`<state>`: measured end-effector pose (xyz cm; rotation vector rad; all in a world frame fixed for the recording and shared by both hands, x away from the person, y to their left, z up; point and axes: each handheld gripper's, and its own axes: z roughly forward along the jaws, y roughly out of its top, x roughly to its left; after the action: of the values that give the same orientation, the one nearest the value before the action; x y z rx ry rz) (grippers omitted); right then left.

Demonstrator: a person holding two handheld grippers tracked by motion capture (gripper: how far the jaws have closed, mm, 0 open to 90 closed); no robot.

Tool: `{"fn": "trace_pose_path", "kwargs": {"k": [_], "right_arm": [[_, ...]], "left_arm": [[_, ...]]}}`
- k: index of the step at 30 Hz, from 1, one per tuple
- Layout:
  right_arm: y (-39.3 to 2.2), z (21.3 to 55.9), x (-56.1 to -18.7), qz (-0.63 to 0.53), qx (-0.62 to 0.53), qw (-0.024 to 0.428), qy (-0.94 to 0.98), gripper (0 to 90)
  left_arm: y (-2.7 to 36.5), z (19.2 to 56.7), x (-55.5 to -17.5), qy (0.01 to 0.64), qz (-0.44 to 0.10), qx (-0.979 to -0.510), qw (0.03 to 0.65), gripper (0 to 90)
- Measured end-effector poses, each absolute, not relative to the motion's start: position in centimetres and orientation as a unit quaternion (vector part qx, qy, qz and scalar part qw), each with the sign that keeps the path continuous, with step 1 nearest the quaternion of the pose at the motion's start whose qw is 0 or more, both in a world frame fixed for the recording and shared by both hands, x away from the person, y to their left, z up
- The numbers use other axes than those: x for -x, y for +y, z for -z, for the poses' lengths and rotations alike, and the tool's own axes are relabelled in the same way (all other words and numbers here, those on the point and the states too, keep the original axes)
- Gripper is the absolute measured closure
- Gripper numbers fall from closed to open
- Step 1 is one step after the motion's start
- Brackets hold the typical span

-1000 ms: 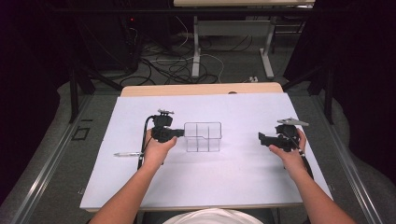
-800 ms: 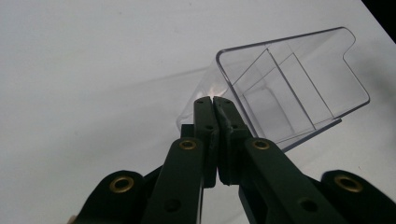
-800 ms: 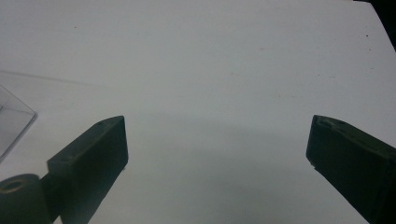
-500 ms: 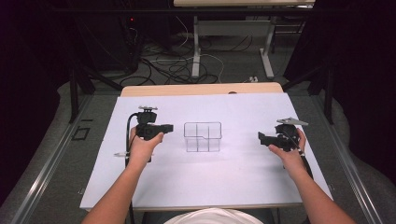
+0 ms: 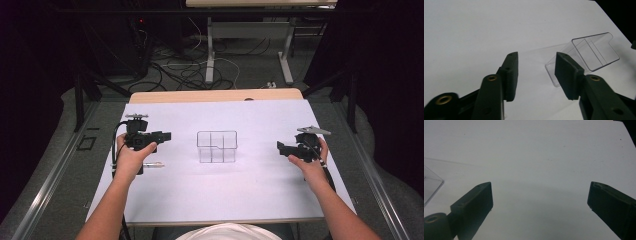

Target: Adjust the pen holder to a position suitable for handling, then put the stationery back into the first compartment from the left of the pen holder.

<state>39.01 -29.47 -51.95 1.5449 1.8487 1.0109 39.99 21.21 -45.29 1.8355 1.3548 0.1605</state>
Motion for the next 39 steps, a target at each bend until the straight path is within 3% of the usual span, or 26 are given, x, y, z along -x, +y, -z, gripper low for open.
{"fn": "trace_pose_path", "kwargs": {"k": [5, 10, 12, 14, 18, 21, 26, 34, 39], "right_arm": [[-29.4, 52.0, -39.0, -0.371, -0.571, 0.262, 0.684, 5.7], [-29.4, 51.9, -39.0, -0.372, -0.572, 0.262, 0.683, 5.7], [-29.4, 51.9, -39.0, -0.371, -0.573, 0.261, 0.683, 5.7], [-29.4, 52.0, -39.0, -0.370, -0.574, 0.261, 0.683, 5.7], [-29.4, 52.0, -39.0, -0.369, -0.573, 0.260, 0.684, 5.7], [-29.4, 52.0, -39.0, -0.369, -0.572, 0.260, 0.685, 5.7], [-29.4, 52.1, -39.0, -0.368, -0.573, 0.260, 0.685, 5.7], [-29.3, 52.1, -39.1, -0.366, -0.573, 0.257, 0.686, 5.7], [-29.2, 52.2, -39.1, -0.365, -0.572, 0.257, 0.688, 5.7]], "left_arm": [[22.5, 45.2, -39.6, 0.535, -0.088, -0.747, 0.385, 43.5], [24.0, 45.1, -39.5, 0.478, -0.131, -0.780, 0.381, 38.4], [24.6, 44.9, -39.4, 0.482, -0.148, -0.782, 0.367, 36.1], [25.4, 44.9, -39.4, 0.484, -0.135, -0.779, 0.375, 35.2], [26.5, 44.9, -39.5, 0.474, -0.133, -0.780, 0.386, 27.0], [27.2, 44.8, -39.6, 0.465, -0.136, -0.783, 0.391, 15.5], [28.0, 44.9, -39.8, 0.454, -0.168, -0.785, 0.387, 16.0], [27.9, 45.3, -40.0, 0.372, -0.221, -0.852, 0.295, 16.6], [27.3, 45.6, -40.0, 0.309, -0.239, -0.887, 0.248, 23.1]]}}
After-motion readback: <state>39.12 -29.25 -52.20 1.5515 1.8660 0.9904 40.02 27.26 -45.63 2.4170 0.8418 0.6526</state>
